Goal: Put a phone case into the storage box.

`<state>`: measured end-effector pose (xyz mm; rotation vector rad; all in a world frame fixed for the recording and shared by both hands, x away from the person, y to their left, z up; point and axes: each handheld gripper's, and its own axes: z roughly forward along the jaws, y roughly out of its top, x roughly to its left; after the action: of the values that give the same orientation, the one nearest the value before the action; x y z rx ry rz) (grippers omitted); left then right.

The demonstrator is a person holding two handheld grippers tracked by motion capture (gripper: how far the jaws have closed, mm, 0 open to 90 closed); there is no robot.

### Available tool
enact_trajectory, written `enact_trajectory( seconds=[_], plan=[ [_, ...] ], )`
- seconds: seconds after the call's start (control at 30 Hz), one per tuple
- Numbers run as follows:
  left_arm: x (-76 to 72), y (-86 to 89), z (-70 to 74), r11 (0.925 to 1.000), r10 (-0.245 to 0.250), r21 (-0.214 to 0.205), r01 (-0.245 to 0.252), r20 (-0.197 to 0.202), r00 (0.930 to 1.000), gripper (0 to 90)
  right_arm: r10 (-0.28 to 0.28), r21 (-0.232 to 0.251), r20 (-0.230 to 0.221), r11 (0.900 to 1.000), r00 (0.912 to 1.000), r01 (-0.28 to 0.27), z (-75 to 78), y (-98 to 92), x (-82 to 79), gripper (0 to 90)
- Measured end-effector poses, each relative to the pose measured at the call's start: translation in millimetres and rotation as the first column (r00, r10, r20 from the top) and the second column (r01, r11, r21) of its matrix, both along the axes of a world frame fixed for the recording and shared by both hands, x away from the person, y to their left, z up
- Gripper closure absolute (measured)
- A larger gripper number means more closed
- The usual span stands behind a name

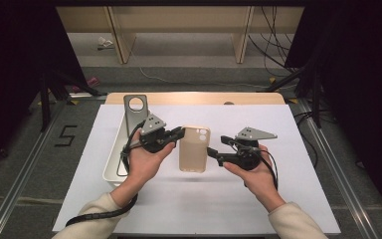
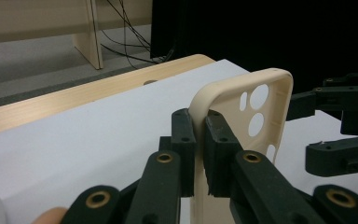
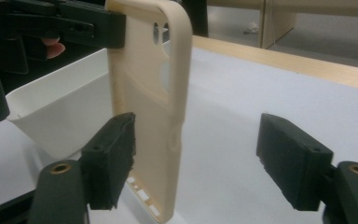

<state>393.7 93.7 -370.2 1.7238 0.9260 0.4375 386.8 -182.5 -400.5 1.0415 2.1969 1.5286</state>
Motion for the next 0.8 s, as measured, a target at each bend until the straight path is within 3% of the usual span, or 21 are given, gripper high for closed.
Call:
enact_trajectory(
  seconds=[0.23,0.8],
  plan=[
    [1.5,8.4,6.4,0.9998,0.018,-0.009,-0.017,0.016,0.9997,83.8,-0.001,-0.027,0.027,0.9996,0.9996,0.002,-0.9,-10.0,-0.5,23.3],
    [4.3,23.9,17.3,0.9990,0.039,-0.025,-0.038,0.038,0.9985,83.9,-0.042,-0.061,0.034,0.9971,0.9985,0.044,-5.6,-26.5,-3.1,20.9]
  ],
)
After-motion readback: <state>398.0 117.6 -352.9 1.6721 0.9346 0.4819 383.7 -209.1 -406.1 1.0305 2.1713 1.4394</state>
